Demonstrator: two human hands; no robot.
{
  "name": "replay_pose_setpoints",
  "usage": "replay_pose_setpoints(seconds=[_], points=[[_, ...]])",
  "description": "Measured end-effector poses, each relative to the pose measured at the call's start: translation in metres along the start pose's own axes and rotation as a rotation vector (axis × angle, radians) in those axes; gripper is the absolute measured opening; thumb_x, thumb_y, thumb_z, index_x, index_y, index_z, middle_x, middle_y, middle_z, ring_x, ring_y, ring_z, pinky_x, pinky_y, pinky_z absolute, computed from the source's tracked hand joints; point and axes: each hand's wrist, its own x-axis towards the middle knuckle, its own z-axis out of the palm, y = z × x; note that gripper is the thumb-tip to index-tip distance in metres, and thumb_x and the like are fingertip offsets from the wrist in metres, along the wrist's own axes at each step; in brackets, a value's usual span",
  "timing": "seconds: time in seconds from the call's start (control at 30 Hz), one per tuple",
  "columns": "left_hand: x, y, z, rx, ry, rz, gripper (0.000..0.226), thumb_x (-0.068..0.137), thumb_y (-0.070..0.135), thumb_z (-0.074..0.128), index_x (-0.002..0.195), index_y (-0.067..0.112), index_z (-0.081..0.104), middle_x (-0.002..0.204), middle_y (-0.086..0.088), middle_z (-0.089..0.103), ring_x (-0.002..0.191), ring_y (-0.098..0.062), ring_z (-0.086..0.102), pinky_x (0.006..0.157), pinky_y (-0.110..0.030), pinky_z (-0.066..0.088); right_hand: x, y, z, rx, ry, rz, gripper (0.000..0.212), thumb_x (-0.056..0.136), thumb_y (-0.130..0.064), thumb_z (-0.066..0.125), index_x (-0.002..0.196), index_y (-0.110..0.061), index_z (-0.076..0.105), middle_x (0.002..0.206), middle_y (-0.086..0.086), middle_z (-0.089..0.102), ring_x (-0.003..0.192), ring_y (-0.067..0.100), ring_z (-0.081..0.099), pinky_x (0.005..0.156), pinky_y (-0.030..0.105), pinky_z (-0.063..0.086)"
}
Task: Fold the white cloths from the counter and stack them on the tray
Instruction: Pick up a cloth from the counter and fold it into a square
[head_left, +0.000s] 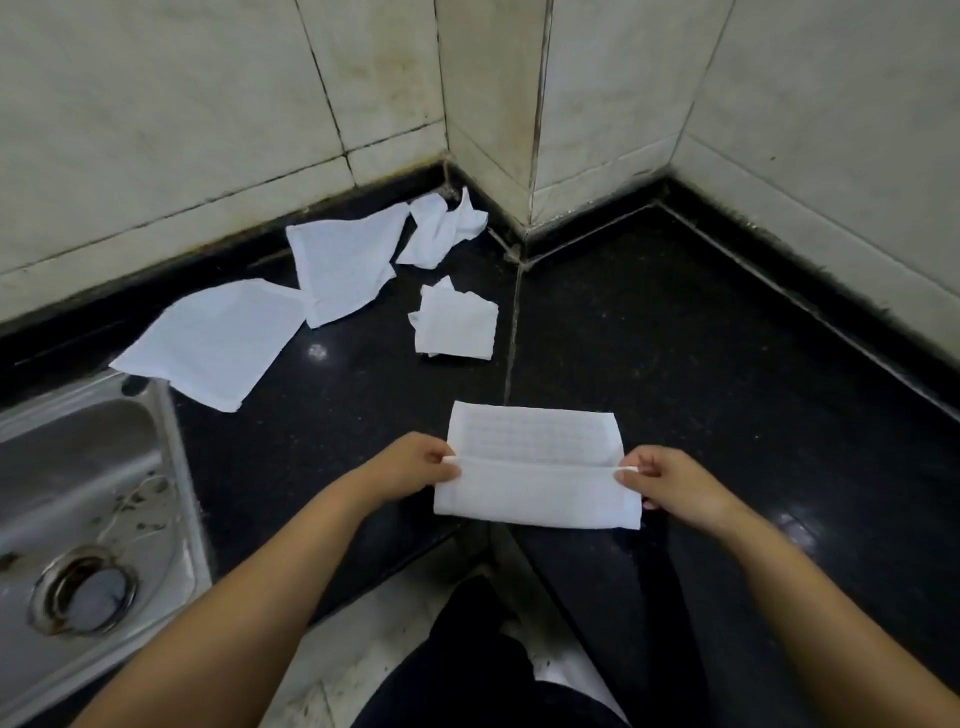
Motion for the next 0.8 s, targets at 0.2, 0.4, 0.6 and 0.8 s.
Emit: replay_pose_setpoints(seconds=[0.2,0.4,0.6,0.8], points=[[0.043,0.019,-0.003,0.182,0.276,0.038,0.011,0.092,0.02,0.056,0.083,0.015,0.059,0.069,0.008,0.048,0.064,-0.006,0.045,0.056,-0.019,0.033,0.036,-0.027,0.003,-0.161,0.311,0.024,0.01,0.092,-0.022,0.054,0.084,-0.017,0.058,0.081,0.0,0.06,0.073,0.012,0.053,0.058,0.022,0.04],[0.069,0.015,0.001,0.258,0.373,0.025,0.015,0.093,0.022,0.05,0.091,0.012,0.061,0.087,-0.001,0.059,0.083,-0.018,0.057,0.082,-0.036,0.048,0.059,-0.031,0.015,-0.279,0.409,0.064,0.013,0.092,-0.019,0.048,0.087,-0.012,0.058,0.089,0.008,0.062,0.075,0.023,0.058,0.065,0.034,0.047],[0.073,0.015,0.011,0.528,0.505,0.118,0.016,0.094,0.022,0.048,0.108,0.015,0.051,0.109,-0.004,0.054,0.1,-0.02,0.051,0.085,-0.031,0.035,0.061,-0.026,0.019,-0.508,0.399,0.017,0.027,0.094,-0.02,0.049,0.12,-0.014,0.054,0.114,0.009,0.055,0.103,0.027,0.055,0.085,0.038,0.046],[0.054,0.06,0.065,0.752,0.172,0.599,0.036,0.096,0.028,0.039,0.128,0.012,0.046,0.129,-0.009,0.048,0.116,-0.025,0.045,0.096,-0.036,0.035,0.067,-0.033,-0.006,-0.54,0.231,0.101,0.008,0.089,-0.02,0.055,0.095,-0.016,0.056,0.109,0.006,0.049,0.102,0.024,0.05,0.083,0.036,0.047]])
